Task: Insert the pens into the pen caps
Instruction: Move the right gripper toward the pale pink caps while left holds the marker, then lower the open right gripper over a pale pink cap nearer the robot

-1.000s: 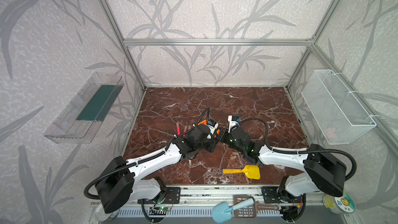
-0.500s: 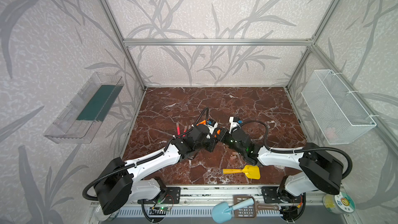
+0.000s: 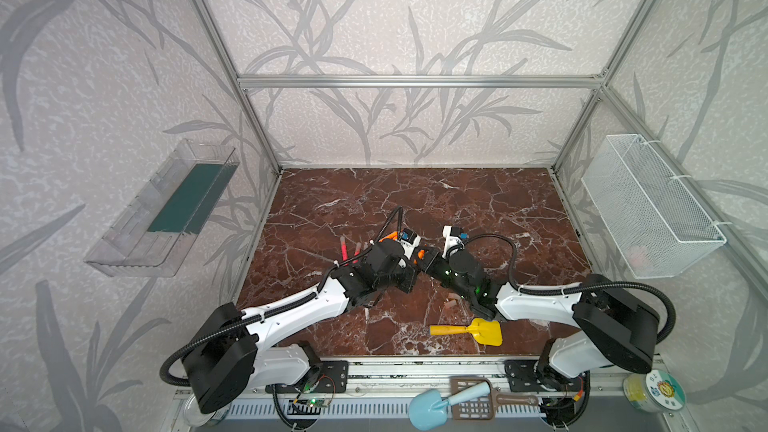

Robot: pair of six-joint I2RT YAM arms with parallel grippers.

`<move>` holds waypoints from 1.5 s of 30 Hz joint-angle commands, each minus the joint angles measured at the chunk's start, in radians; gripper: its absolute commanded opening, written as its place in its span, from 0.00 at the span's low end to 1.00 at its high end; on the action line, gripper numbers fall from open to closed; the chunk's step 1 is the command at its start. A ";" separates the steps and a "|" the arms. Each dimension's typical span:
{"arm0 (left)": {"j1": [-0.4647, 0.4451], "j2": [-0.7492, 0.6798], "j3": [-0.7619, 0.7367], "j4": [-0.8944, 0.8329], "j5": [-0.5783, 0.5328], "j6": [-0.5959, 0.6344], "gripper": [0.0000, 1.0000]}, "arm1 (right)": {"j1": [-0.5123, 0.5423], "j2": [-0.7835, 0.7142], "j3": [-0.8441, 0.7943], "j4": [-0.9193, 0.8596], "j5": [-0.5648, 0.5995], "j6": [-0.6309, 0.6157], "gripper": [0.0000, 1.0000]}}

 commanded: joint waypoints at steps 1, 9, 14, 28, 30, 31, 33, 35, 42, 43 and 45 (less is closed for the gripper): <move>0.001 -0.017 -0.007 0.032 -0.028 -0.008 0.00 | 0.007 -0.016 -0.018 0.002 0.003 -0.016 0.49; 0.065 -0.022 -0.006 -0.050 -0.216 -0.085 0.00 | 0.005 -0.254 -0.070 -0.379 0.144 -0.100 0.83; 0.064 -0.058 0.003 -0.119 -0.319 -0.088 0.00 | 0.006 -0.411 -0.077 -0.673 0.212 -0.138 0.86; 0.064 -0.109 -0.027 -0.084 -0.286 -0.088 0.00 | -0.005 -0.402 -0.176 -0.763 0.227 -0.101 0.90; 0.065 -0.103 -0.023 -0.085 -0.282 -0.085 0.00 | -0.005 -0.379 -0.176 -0.740 0.204 -0.097 0.90; 0.063 -0.103 -0.023 -0.087 -0.282 -0.086 0.00 | -0.005 -0.370 -0.173 -0.738 0.194 -0.093 0.90; 0.065 -0.104 -0.025 -0.084 -0.281 -0.086 0.00 | -0.005 -0.355 -0.167 -0.750 0.170 -0.080 0.89; 0.065 -0.103 -0.023 -0.083 -0.276 -0.085 0.00 | -0.005 -0.347 -0.168 -0.752 0.145 -0.069 0.89; 0.065 -0.100 -0.022 -0.082 -0.273 -0.083 0.00 | -0.005 -0.293 -0.189 -0.701 0.145 -0.029 0.89; 0.065 -0.099 -0.021 -0.084 -0.274 -0.083 0.00 | -0.005 -0.278 -0.194 -0.680 0.146 -0.024 0.89; 0.065 -0.094 -0.021 -0.081 -0.276 -0.084 0.00 | -0.005 -0.248 -0.196 -0.650 0.144 -0.018 0.89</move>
